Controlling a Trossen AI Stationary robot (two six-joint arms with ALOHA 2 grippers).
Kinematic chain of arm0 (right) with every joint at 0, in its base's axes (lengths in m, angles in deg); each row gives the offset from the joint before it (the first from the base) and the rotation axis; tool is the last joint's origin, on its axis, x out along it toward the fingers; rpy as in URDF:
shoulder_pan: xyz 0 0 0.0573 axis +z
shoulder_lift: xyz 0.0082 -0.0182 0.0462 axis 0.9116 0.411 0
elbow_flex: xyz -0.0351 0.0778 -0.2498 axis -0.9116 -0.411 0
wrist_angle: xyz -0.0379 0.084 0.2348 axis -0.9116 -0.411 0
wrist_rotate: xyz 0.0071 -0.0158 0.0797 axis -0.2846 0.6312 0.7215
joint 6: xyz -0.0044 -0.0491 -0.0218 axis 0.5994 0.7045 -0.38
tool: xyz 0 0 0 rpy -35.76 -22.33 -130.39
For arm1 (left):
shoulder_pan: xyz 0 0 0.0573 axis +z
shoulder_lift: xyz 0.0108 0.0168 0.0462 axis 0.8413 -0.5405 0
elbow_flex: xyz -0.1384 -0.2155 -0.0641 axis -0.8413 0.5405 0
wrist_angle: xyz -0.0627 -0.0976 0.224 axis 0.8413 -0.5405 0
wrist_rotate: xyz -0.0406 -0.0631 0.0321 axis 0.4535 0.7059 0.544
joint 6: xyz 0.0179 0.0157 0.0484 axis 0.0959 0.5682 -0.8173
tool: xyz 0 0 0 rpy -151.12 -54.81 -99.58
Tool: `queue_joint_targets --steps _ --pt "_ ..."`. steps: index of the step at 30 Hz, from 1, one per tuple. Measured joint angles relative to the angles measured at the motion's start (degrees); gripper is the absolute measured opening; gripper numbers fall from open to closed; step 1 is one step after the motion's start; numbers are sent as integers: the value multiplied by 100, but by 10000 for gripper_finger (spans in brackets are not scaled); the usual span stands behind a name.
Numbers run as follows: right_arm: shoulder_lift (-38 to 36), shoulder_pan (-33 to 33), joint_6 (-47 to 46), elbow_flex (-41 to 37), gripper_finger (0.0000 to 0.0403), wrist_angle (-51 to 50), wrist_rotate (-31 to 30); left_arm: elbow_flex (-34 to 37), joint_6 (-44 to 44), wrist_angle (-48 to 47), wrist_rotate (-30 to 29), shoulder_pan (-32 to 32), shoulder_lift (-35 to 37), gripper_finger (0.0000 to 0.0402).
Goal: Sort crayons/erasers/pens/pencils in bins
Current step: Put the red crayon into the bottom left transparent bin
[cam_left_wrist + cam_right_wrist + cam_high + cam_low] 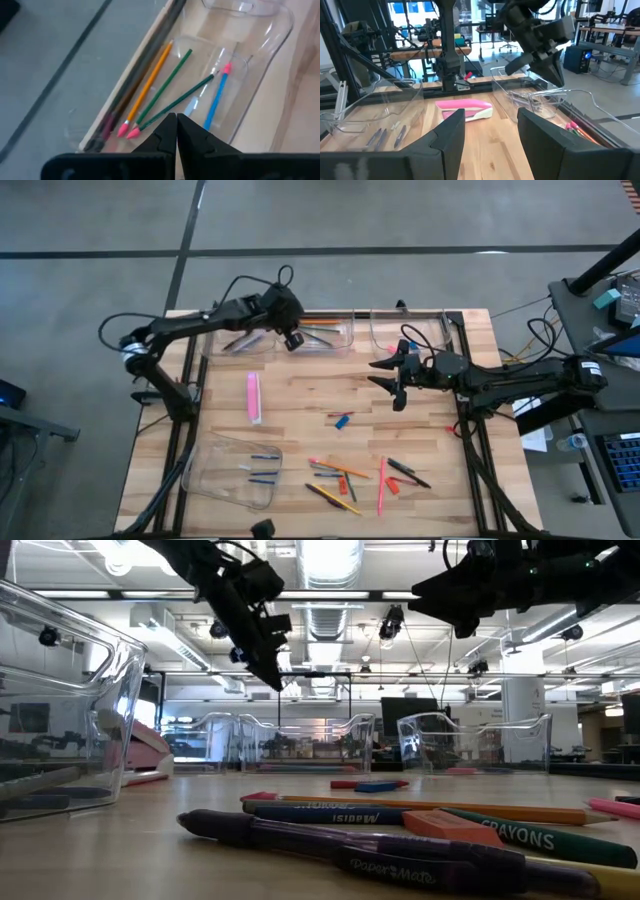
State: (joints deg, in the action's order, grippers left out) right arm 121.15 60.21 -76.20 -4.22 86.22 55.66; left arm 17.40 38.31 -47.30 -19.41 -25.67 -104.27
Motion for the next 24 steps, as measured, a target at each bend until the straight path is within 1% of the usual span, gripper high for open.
queue_joint_targets --steps 2,4,6,8,10,12,13,16,21,24 --pt "0 0 17 -2 171 -18 0 -57 -4 -7 82 -10 -78 1" --pt "0 0 37 -2 171 -33 0 -133 -11 -9 296 -19 -62 1" --pt "0 0 53 -2 171 -33 0 -245 32 -9 474 -57 20 6" --pt "0 0 102 -2 171 -33 -1 -367 263 13 687 -154 153 13" --pt "0 0 129 -2 171 -34 0 -418 550 154 1051 -352 277 20" --pt "0 0 129 -2 171 -33 0 -403 623 243 1411 -661 356 22" --pt "0 0 129 -2 171 -32 -1 -361 614 253 1476 -858 375 22" --pt "-4 0 124 -2 171 -32 0 -256 647 248 1410 -1493 377 22" --pt "-54 2 22 -2 171 -29 0 -102 800 432 754 -2577 212 22" --pt "-81 2 22 -4 171 -38 10 56 795 834 645 -3073 101 22"
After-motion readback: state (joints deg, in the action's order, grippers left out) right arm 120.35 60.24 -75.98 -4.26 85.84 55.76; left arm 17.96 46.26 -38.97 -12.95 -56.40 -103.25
